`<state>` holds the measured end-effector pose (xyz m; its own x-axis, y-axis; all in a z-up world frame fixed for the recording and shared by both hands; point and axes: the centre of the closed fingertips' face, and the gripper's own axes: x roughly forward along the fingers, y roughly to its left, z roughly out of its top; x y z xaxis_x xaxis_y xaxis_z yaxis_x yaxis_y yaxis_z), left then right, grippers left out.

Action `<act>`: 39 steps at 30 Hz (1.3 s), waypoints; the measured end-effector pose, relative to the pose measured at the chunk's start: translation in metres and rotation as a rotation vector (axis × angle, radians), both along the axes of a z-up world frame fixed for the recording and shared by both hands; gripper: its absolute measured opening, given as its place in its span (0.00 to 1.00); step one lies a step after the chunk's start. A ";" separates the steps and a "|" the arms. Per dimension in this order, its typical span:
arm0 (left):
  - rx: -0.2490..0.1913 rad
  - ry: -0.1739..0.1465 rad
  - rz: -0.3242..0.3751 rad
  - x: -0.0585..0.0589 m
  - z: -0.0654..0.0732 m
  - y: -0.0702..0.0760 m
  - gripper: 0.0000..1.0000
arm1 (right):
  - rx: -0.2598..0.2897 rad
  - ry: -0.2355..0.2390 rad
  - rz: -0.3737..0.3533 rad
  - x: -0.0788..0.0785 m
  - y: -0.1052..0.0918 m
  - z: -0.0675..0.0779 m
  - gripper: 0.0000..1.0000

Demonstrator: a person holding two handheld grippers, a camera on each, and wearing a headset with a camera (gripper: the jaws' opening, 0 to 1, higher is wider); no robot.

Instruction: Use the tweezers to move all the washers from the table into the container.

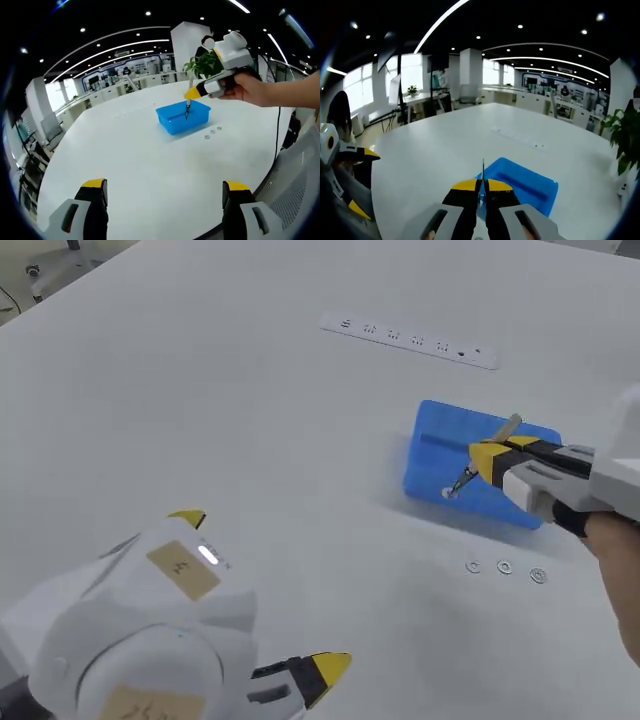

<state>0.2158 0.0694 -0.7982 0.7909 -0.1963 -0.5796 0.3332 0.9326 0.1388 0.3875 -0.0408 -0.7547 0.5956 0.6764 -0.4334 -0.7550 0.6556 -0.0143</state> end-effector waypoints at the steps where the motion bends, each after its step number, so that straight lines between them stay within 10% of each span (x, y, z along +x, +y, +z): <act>1: -0.001 0.001 0.000 0.000 0.000 0.000 0.98 | 0.002 -0.008 -0.006 0.004 0.000 0.002 0.01; 14: -0.002 0.006 -0.004 0.000 -0.001 -0.001 0.98 | -0.020 -0.029 -0.057 0.033 0.000 -0.012 0.01; 39: 0.000 0.007 0.005 0.000 -0.002 0.001 0.97 | -0.080 0.016 -0.047 0.041 0.003 -0.052 0.02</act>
